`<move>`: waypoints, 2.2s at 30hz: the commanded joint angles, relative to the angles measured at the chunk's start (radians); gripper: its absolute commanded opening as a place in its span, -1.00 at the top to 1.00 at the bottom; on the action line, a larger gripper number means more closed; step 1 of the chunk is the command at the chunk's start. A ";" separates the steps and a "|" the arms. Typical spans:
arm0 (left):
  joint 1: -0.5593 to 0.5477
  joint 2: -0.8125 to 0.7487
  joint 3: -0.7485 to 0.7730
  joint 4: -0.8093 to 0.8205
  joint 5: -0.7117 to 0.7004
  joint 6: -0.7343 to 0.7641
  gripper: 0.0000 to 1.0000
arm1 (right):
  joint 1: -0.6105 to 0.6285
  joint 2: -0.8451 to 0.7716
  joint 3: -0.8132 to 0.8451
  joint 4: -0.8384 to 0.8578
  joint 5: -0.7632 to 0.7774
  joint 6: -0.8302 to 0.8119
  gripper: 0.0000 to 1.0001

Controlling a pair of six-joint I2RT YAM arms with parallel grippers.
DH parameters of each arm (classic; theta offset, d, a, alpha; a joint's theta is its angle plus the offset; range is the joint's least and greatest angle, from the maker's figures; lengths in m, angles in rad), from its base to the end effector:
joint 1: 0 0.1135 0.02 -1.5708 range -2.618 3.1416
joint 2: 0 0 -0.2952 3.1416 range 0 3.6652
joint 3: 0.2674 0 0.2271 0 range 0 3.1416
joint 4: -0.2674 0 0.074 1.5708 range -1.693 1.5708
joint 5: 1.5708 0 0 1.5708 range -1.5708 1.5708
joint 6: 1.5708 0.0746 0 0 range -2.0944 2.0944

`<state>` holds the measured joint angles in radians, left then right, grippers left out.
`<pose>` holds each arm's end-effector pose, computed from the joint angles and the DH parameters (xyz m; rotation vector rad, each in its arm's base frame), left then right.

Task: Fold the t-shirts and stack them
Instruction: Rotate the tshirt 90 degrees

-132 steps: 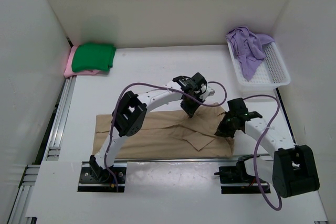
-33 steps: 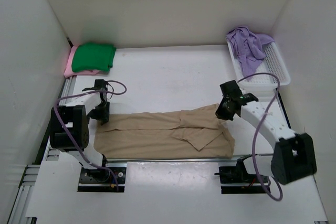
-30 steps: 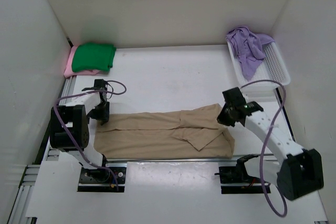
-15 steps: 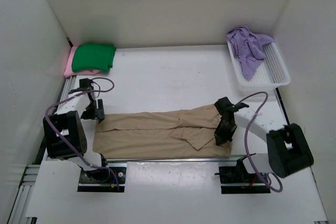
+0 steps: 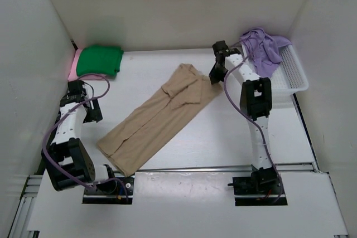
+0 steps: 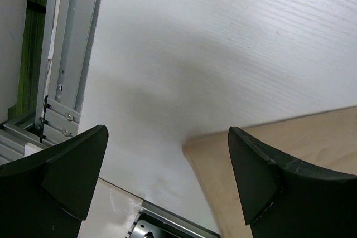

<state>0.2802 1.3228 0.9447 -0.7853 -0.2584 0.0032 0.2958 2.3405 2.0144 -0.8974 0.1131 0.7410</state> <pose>0.2169 0.0822 0.2404 -0.4516 2.7067 0.4328 0.4832 0.1384 0.1729 0.6413 2.7080 0.1050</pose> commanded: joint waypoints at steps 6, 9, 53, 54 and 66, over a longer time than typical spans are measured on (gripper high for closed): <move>-0.019 0.039 0.025 0.011 0.008 -0.003 -1.00 | -0.041 0.086 0.236 0.266 -0.099 0.040 0.90; -0.019 0.050 0.065 0.021 0.027 -0.003 -1.00 | -0.014 -0.050 0.175 0.317 -0.128 -0.064 0.83; -0.394 -0.054 -0.179 -0.046 0.220 -0.003 -1.00 | -0.058 0.113 0.172 0.747 -0.231 0.273 -0.26; -0.394 -0.054 -0.169 -0.046 0.220 -0.003 -1.00 | -0.058 0.032 0.117 0.738 -0.257 0.255 -0.28; -0.329 -0.414 0.022 -0.143 0.009 -0.003 -1.00 | 0.140 -0.851 -0.975 0.546 -0.193 -0.037 -0.40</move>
<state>-0.0731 1.0412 0.8864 -0.9112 -0.1551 0.0002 0.3569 1.6199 1.2354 -0.3176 -0.0925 0.7902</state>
